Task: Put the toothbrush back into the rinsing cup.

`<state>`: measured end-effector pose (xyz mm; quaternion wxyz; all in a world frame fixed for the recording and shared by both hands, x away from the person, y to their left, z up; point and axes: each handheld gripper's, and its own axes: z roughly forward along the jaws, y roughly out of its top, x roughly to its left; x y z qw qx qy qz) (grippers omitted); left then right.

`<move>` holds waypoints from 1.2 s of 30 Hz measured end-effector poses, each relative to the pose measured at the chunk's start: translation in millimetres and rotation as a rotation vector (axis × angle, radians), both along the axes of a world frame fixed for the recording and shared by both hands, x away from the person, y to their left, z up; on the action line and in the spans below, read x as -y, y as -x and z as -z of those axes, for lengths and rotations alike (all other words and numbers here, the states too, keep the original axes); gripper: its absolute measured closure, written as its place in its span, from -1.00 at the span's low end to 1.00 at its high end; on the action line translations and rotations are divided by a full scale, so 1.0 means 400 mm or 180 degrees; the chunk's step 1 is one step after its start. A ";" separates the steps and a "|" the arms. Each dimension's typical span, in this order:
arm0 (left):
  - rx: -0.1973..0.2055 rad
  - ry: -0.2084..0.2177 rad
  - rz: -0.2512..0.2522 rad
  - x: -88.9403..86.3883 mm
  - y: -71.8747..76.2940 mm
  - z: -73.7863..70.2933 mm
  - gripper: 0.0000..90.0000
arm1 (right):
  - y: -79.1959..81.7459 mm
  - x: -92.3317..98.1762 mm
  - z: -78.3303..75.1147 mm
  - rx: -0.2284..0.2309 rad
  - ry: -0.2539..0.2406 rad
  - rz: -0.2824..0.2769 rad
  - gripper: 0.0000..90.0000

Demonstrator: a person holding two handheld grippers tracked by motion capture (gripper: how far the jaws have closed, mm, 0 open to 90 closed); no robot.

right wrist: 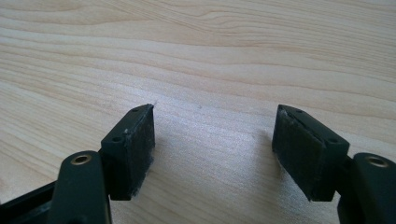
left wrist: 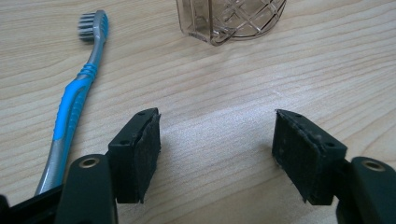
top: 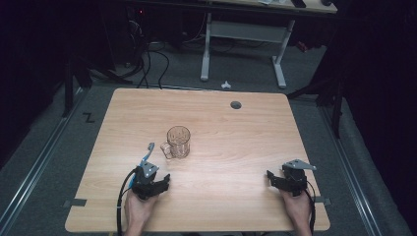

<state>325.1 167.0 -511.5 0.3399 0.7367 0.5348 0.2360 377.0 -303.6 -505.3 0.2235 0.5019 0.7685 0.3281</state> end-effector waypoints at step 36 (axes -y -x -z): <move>-0.0004 0.0204 -0.0017 -0.041 0.038 -0.029 -0.29 | 0.000 0.000 0.000 -0.0001 -0.0001 0.0001 -0.33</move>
